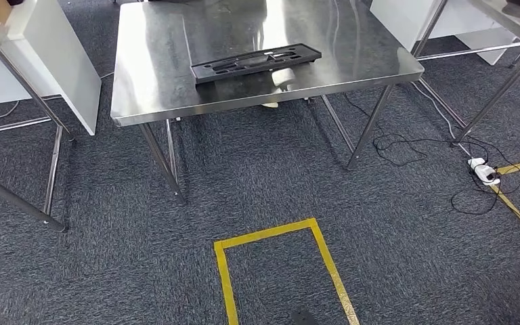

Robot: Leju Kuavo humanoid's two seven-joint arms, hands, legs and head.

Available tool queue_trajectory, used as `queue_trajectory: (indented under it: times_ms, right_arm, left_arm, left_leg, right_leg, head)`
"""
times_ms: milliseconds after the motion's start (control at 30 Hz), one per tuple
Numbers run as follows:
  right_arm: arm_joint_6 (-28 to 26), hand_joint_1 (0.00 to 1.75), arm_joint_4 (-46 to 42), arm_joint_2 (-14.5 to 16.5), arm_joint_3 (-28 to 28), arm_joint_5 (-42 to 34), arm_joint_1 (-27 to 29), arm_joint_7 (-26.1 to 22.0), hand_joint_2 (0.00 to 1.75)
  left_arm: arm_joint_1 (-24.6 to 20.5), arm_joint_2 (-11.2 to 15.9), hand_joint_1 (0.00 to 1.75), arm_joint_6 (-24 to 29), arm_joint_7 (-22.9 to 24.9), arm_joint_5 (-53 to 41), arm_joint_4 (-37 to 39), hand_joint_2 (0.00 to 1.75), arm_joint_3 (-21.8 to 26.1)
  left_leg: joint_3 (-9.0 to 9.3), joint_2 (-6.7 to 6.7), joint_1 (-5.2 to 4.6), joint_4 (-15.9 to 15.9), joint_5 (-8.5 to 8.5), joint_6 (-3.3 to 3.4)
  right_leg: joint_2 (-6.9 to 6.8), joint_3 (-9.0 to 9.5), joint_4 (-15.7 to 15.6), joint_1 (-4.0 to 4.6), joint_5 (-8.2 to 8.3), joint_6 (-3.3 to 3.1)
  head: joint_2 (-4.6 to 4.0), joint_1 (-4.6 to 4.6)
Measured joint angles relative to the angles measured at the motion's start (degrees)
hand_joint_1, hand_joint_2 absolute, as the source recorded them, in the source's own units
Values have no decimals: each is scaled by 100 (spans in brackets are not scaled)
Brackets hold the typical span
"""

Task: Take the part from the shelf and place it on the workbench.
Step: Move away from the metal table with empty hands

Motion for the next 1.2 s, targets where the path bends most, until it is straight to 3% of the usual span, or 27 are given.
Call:
queue_trajectory:
  times_ms: [33, 100, 133, 167, 200, 233, 267, 300, 367, 433, 500, 533, 600, 667, 733, 800, 833, 867, 933, 967, 1000, 1033, 1100, 1167, 1200]
  right_arm:
    - [-6, 0, 0, -2, -22, -26, -11, -15, 0]
    - [-13, 0, 2, -8, -72, -60, -6, -37, 0]
    - [-16, 0, 5, -15, -96, -75, 1, -46, 0]
    - [-18, 0, 7, -22, -118, -90, 7, -56, 0]
    - [-20, 0, 9, -30, -139, -106, 7, -68, 0]
    - [-23, 0, 10, -39, -161, -129, 6, -81, 0]
    - [-25, 0, 10, -47, -187, -160, 8, -98, 0]
    - [-27, 0, 11, -56, -226, -211, 11, -118, 0]
    - [-35, 0, 14, -73, -332, -346, 31, -181, 0]
    - [-51, 0, 15, -79, -442, -460, 52, -258, 0]
    - [-66, 0, 15, -76, -539, -519, 56, -314, 0]
    - [-73, 0, 15, -76, -581, -537, 55, -332, 0]
    - [-85, 0, 17, -86, -660, -574, 75, -349, 0]
    - [-95, 0, 20, -107, -734, -620, 123, -358, 0]
    - [-104, 0, 23, -125, -798, -661, 162, -375, 0]
    - [-109, 0, 24, -136, -856, -692, 190, -397, 0]
    - [-110, 0, 24, -143, -878, -704, 209, -407, 0]
    - [-110, 0, 24, -150, -897, -712, 230, -412, 0]
    - [-110, 0, 25, -166, -932, -720, 260, -415, 0]
    - [-109, 0, 25, -168, -949, -720, 257, -415, 0]
    - [-108, 0, 25, -169, -962, -720, 251, -415, 0]
    - [-106, 0, 25, -170, -970, -721, 248, -415, 0]
    - [-91, 0, 27, -177, -985, -727, 267, -409, 0]
    - [-74, 0, 31, -183, -1005, -737, 294, -399, 0]
    - [-71, 0, 32, -183, -1014, -743, 293, -395, 0]
  left_arm:
    - [-2, -2, 0, -2, -5, -1, 0, 0, -1]
    - [3, 0, 0, -2, -26, -3, 1, 0, -1]
    - [12, 2, 0, -2, -43, -4, 1, 0, -2]
    - [22, 5, 0, -1, -57, -5, 1, 0, -1]
    - [30, 7, 0, -1, -75, -7, 1, 0, -1]
    - [34, 7, 0, 1, -101, -9, 1, 0, -2]
    - [32, 9, 0, 3, -126, -16, 0, 0, -4]
    - [30, 14, 0, 8, -151, -29, -1, 0, -10]
    - [30, 29, 0, 20, -167, -64, -2, 0, -31]
    - [37, 45, 0, 27, -147, -99, -2, 0, -50]
    - [38, 67, 0, 27, -129, -123, -3, 0, -63]
    - [35, 76, 0, 23, -125, -129, -3, 0, -70]
    - [26, 83, 0, -3, -125, -151, -4, 0, -90]
    - [30, 84, 0, -44, -142, -179, -4, 0, -103]
    - [49, 88, 0, -89, -162, -196, -4, 0, -107]
    - [58, 99, 0, -133, -172, -210, -4, 0, -121]
    - [59, 104, 0, -148, -173, -219, -4, 0, -132]
    - [59, 107, 0, -158, -173, -225, -4, 0, -144]
    - [57, 107, 0, -168, -173, -233, -4, 0, -162]
    - [55, 109, 0, -170, -172, -234, -4, 0, -170]
    - [53, 112, 0, -172, -172, -237, -4, 0, -179]
    - [47, 116, 0, -173, -172, -241, -4, 0, -187]
    - [30, 120, 0, -179, -172, -250, -4, 0, -202]
    - [18, 128, 0, -197, -174, -259, -4, 0, -215]
    - [21, 134, 0, -207, -177, -267, -4, 0, -222]
  left_leg:
    - [-27, 8, 6, -8, 61, -36]
    - [-72, 11, 34, -29, 158, -112]
    - [-113, -5, 48, 15, 66, -155]
    - [-163, -25, 58, 133, -131, -193]
    - [-229, -46, 70, 384, -456, -228]
    - [-305, -61, 78, 726, -813, -260]
    - [-368, -66, 82, 1120, -1058, -279]
    - [-410, -68, 86, 1488, -1160, -289]
    - [-297, -76, 89, 1763, -872, -276]
    - [211, -190, 89, 1222, -558, -219]
    - [858, -377, 83, 300, -673, -143]
    - [1055, -423, 73, -21, -792, -110]
    - [1129, -344, 62, -257, -874, -42]
    - [1054, -220, 74, -293, -800, 48]
    - [964, -87, 77, -302, -714, 105]
    - [867, 56, 69, -296, -641, 116]
    - [826, 127, 69, -293, -610, 106]
    - [795, 195, 69, -290, -585, 91]
    - [774, 322, 72, -276, -553, 56]
    - [765, 378, 58, -257, -549, 30]
    - [759, 430, 44, -236, -545, 1]
    - [752, 474, 30, -216, -540, -32]
    - [738, 552, 30, -201, -525, -98]
    - [694, 416, 66, -92, -631, -173]
    - [603, 277, 82, 117, -792, -204]
  right_leg:
    - [2, 85, -205, 23, -70, -44]
    - [3, 11, -287, 29, -29, -129]
    - [-4, -51, -291, 22, 36, -188]
    - [-12, -117, -301, 10, 112, -242]
    - [-19, -200, -305, 1, 195, -281]
    - [-18, -294, -301, 6, 270, -311]
    - [-8, -378, -298, 10, 343, -317]
    - [5, -471, -291, 14, 419, -312]
    - [45, -652, -270, 17, 563, -286]
    - [110, -811, -236, 12, 682, -247]
    - [191, -912, -192, 29, 776, -193]
    - [231, -952, -177, 35, 825, -161]
    - [306, -1029, -165, 47, 927, -84]
    - [274, -1172, 6, 44, 855, -58]
    - [164, -1447, 646, 30, 478, -86]
    - [111, -1696, 1449, 11, 76, -73]
    - [95, -1698, 1634, -2, -21, -39]
    - [72, -1565, 1568, -17, -32, 8]
    - [-68, -957, 775, -44, 134, 104]
    - [-178, -641, 320, -42, 212, 117]
    - [-253, -433, -10, -34, 270, 97]
    - [-296, -343, -171, -23, 292, 57]
    - [-221, -406, -185, -6, 307, -41]
    - [-126, -441, -184, -21, 340, -121]
    - [-71, -450, -189, -28, 365, -166]
  head:
    - [0, -2]
    - [0, 3]
    - [0, 0]
    - [0, -4]
    - [0, -10]
    - [0, -22]
    - [0, -24]
    - [0, -24]
    - [0, -24]
    - [0, -27]
    - [0, -25]
    - [0, -25]
    - [0, -20]
    - [0, -2]
    - [0, 33]
    - [0, 55]
    - [0, 55]
    - [0, 56]
    - [0, 57]
    - [0, 59]
    - [0, 48]
    - [0, 38]
    - [0, 15]
    - [0, 7]
    - [0, -3]
